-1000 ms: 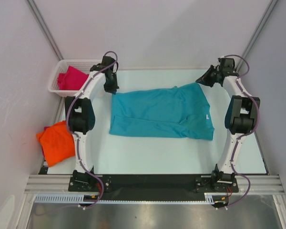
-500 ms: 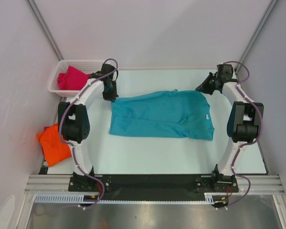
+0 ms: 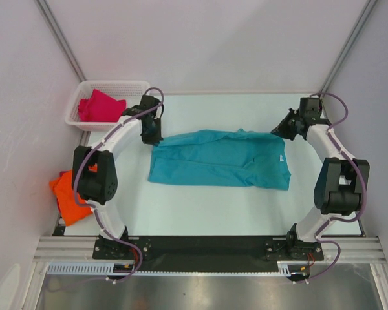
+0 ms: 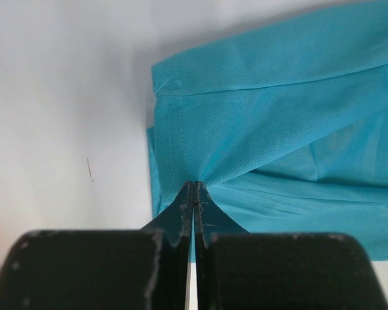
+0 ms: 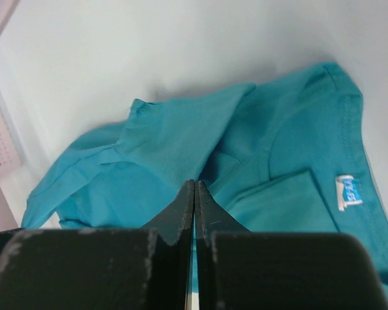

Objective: Fold and stack the t-shirts
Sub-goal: Fold the other side of the tshirt into a rectangle

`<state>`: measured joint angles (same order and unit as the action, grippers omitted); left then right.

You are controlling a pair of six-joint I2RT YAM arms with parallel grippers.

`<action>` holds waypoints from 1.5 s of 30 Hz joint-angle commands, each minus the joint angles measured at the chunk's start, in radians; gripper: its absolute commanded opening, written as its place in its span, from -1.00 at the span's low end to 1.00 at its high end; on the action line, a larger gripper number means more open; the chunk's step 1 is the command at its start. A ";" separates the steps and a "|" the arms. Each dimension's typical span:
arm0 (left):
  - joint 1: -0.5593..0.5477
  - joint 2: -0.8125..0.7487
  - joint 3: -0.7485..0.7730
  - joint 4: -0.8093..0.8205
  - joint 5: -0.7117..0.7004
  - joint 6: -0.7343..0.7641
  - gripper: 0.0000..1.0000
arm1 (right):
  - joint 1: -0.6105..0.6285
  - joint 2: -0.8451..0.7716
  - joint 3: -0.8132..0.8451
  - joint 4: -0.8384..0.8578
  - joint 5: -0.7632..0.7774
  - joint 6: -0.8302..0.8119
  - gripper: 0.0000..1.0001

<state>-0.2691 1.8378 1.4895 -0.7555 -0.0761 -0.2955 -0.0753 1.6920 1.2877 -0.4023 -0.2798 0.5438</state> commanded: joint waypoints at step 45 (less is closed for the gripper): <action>-0.038 -0.071 -0.063 0.053 -0.001 -0.080 -1.00 | 0.054 -0.354 -0.267 -0.293 0.317 -0.021 -1.00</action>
<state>-0.3012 1.7065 1.2999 -0.7086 -0.0669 -0.3500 -0.0223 1.3884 1.0359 -0.6853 0.0185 0.5373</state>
